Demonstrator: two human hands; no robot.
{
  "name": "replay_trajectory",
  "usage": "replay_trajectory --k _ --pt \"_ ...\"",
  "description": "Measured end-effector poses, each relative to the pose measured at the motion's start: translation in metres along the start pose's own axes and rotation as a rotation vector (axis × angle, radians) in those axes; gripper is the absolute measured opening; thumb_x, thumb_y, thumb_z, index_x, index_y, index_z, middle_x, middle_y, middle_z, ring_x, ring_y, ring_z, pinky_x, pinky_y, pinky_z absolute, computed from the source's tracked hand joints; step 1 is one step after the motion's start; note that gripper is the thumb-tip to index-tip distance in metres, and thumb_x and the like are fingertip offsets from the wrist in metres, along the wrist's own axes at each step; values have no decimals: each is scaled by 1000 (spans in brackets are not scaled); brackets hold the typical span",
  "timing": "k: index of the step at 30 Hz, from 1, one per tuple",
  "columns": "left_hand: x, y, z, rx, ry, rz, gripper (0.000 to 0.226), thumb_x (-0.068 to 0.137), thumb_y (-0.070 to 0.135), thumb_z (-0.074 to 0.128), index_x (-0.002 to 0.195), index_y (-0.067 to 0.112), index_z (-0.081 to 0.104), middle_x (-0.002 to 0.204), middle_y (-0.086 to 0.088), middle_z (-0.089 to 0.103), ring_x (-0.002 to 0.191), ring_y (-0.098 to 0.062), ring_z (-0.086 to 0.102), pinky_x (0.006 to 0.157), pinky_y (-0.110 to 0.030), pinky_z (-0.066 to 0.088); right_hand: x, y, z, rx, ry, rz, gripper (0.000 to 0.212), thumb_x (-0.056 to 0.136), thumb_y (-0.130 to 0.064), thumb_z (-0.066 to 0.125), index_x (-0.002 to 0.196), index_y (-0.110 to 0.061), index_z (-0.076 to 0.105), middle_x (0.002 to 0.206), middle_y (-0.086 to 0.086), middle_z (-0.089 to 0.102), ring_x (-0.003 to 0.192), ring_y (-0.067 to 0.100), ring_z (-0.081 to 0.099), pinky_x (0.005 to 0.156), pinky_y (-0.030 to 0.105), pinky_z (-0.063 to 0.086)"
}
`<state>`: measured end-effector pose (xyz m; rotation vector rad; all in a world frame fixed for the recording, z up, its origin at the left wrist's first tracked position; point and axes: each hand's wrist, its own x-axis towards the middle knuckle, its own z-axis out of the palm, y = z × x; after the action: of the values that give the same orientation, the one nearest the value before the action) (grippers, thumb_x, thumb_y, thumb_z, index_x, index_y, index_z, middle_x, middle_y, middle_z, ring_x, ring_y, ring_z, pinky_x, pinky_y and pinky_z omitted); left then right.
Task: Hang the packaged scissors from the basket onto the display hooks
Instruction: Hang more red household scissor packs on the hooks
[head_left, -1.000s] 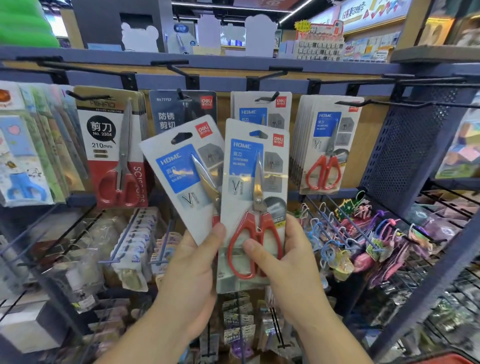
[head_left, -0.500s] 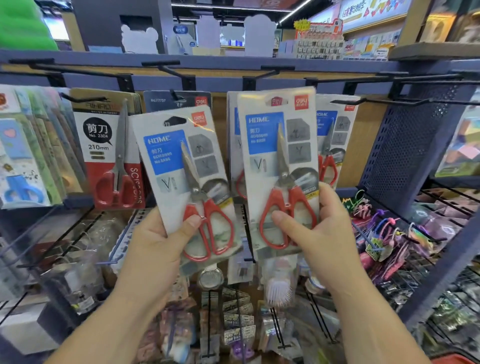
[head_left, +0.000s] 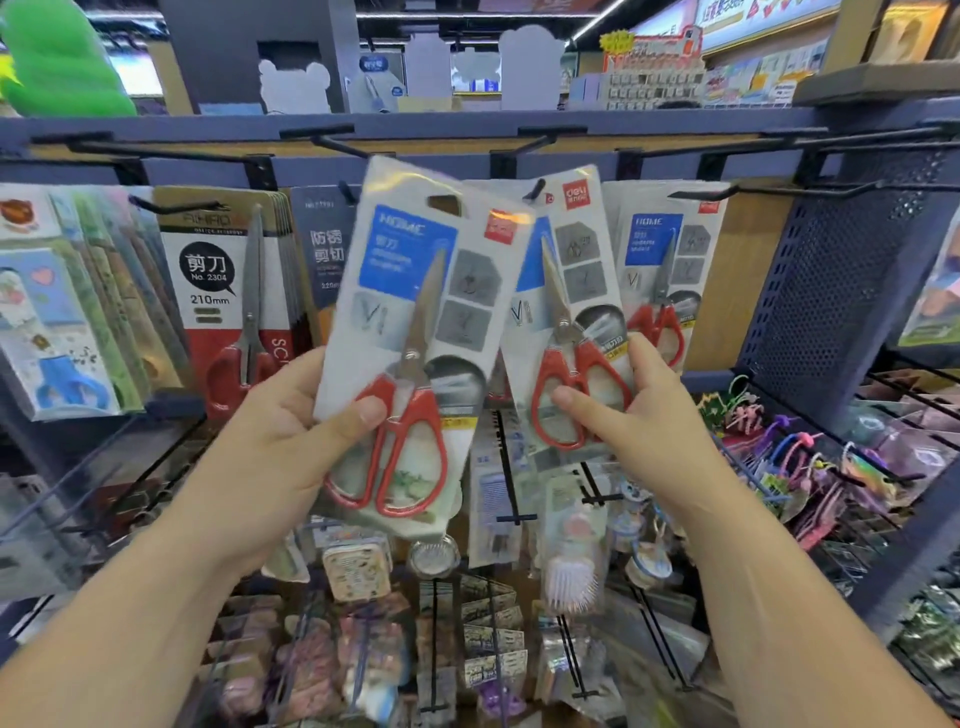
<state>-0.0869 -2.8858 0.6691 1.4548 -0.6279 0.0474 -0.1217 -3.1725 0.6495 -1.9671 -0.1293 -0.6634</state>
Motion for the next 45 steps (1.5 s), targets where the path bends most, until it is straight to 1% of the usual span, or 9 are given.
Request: replay_trajectory --k 6,10,19,23,31,35,38,43,45 --pt "33 6 35 37 -142 -41 34 89 28 73 122 22 68 106 -3 80 92 -16 74 77 -28 60 -3 16 -1 44 -12 9 32 93 -41 73 118 -26 59 110 -19 69 107 -2 63 88 17 47" --pt "42 0 49 4 -125 -85 30 90 28 67 120 22 69 104 -8 79 89 -22 72 70 -32 62 -6 16 0 111 -30 -9 19 98 -28 70 114 -26 60 112 -10 71 110 8 65 97 36 52" --pt "41 -26 54 41 20 -159 20 105 17 56 121 22 67 93 3 81 78 -14 78 58 -30 61 -8 31 3 142 -27 3 9 107 -28 57 114 -29 62 111 -11 69 110 13 64 99 47 52" --pt "47 -50 61 125 74 -146 21 108 15 53 123 20 67 107 -3 81 98 -23 78 80 -38 65 0 38 14 148 16 54 16 107 -36 55 120 -31 62 118 -11 70 117 11 64 106 47 50" --pt "76 -70 85 138 138 -230 10 110 25 54 111 22 64 99 0 78 89 -18 78 57 -24 58 28 43 33 110 58 184 22 110 -30 47 108 -12 59 110 9 66 105 19 63 95 41 50" --pt "77 -76 86 295 176 -183 17 103 46 56 108 30 63 106 2 76 100 -21 73 85 -52 63 28 39 39 142 75 229 16 107 -37 51 106 -24 61 104 -6 68 100 9 64 86 31 49" --pt "68 -74 84 386 171 -142 14 106 32 58 120 30 56 111 10 70 105 -11 67 97 -48 57 23 38 41 74 96 242 12 107 -40 53 105 -29 58 98 -12 66 89 7 62 75 31 44" --pt "38 -68 73 489 76 -159 59 101 28 68 150 36 35 112 19 63 101 -5 67 93 -46 59 -11 31 23 -72 114 257 25 104 -40 58 125 -28 53 107 -15 61 97 -2 58 76 21 44" --pt "21 -65 69 505 59 -174 74 98 31 72 158 35 28 122 20 56 116 -7 61 101 -45 55 -34 30 9 -102 132 260 22 103 -35 62 122 -29 55 108 -16 62 95 -2 59 75 18 44"
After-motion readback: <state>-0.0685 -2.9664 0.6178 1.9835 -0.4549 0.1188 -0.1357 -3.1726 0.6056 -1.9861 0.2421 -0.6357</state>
